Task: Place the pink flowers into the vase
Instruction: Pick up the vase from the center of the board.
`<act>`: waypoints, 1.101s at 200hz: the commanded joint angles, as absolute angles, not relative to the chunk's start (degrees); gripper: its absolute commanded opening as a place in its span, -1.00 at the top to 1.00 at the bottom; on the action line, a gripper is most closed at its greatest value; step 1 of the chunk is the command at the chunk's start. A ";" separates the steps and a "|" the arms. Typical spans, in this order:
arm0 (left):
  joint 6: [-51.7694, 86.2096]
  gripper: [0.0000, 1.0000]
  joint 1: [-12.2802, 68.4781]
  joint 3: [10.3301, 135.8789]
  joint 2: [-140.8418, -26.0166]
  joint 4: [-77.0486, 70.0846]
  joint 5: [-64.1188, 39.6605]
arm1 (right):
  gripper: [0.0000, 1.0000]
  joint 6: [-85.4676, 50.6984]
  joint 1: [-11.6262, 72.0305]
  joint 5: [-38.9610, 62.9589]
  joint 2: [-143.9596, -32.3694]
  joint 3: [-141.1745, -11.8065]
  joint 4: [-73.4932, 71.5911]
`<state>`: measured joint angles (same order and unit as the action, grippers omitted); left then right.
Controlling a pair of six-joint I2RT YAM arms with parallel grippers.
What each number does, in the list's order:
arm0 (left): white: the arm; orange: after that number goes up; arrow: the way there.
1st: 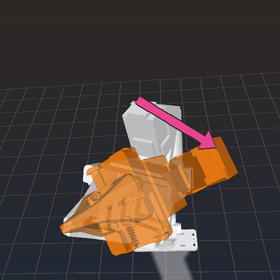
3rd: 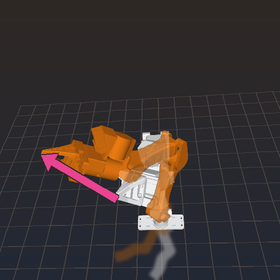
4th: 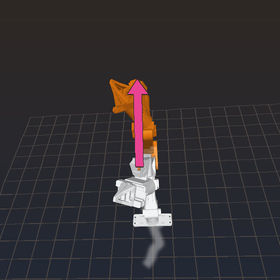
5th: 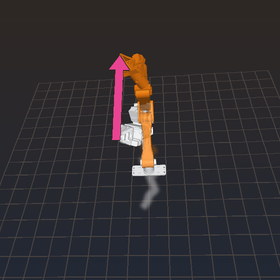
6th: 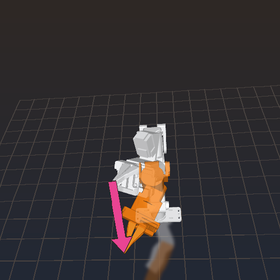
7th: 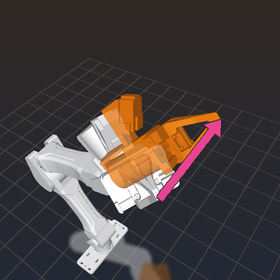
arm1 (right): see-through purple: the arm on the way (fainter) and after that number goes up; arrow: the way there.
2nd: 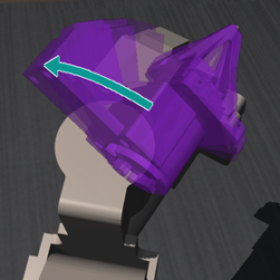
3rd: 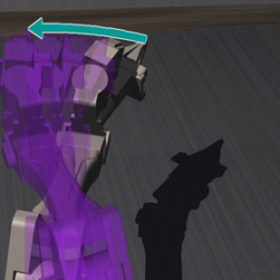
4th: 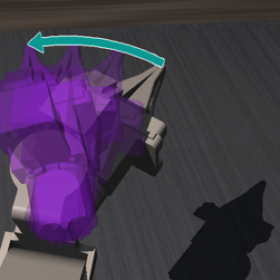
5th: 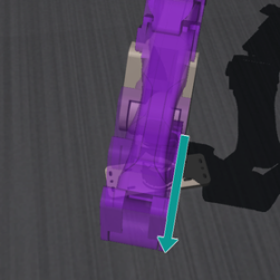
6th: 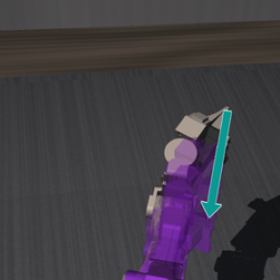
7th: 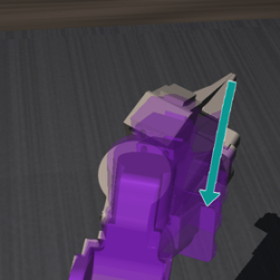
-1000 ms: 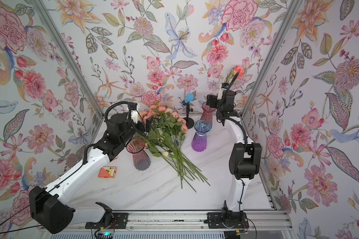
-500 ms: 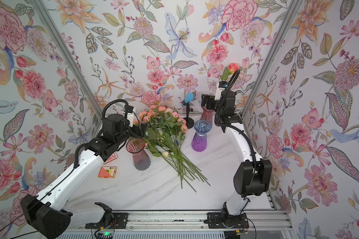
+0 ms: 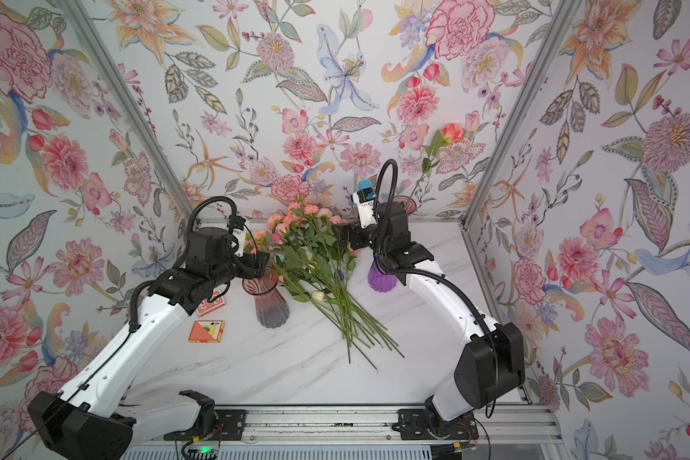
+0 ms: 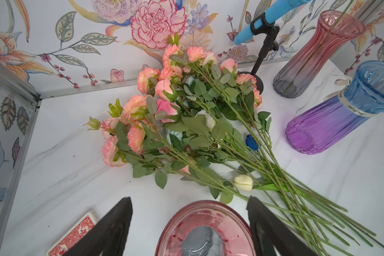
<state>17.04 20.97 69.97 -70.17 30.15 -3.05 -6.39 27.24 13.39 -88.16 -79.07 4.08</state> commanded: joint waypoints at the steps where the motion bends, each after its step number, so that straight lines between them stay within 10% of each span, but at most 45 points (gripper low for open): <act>1: 16.90 -0.58 20.06 69.13 -71.55 33.57 -5.41 | -0.99 -4.64 28.69 16.32 -87.92 -77.40 4.65; 220: 12.39 0.09 17.28 71.82 -77.99 44.87 -7.29 | -0.99 -5.19 30.41 16.64 -87.36 -68.29 -1.17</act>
